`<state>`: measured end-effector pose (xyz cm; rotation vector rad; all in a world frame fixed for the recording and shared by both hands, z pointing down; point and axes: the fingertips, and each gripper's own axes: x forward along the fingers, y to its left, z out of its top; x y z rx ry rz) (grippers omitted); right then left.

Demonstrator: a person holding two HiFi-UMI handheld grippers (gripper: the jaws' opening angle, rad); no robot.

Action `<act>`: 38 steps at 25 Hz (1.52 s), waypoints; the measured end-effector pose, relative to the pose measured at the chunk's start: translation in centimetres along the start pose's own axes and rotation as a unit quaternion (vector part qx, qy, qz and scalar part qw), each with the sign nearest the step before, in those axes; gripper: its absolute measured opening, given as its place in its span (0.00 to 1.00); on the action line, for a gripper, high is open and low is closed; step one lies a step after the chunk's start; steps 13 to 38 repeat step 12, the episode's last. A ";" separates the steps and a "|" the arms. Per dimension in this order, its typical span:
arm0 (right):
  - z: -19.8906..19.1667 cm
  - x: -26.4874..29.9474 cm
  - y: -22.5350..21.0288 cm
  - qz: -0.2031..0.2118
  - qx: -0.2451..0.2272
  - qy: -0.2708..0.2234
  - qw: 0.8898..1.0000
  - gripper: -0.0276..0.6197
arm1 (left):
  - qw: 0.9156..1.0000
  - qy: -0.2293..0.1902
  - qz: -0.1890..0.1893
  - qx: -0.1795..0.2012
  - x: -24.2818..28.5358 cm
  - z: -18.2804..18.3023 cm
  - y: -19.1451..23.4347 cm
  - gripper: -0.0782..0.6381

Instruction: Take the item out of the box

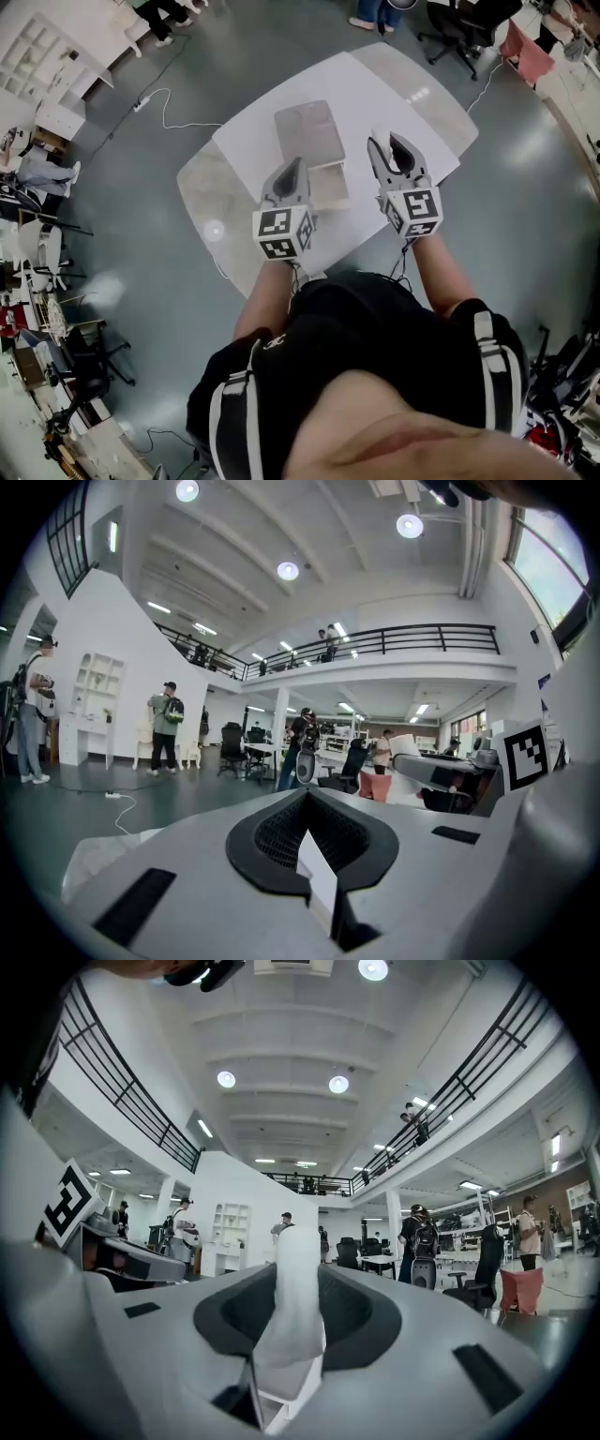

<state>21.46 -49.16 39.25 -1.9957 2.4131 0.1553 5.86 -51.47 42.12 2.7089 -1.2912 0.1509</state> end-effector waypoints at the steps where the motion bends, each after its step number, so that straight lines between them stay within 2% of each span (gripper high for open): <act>1: -0.1 0.1 0.1 0.001 0.000 0.002 1.000 0.24 | 1.000 0.000 0.000 0.000 -0.1 0.0 0.1 0.13; 12: -0.3 1.2 2.4 0.017 -0.002 0.005 1.000 0.24 | 1.000 -0.001 0.008 -0.004 -1.1 -0.3 1.9 0.13; 38: -0.3 1.2 2.4 0.017 -0.002 0.005 1.000 0.24 | 1.000 -0.001 0.008 -0.004 -1.1 -0.3 1.9 0.13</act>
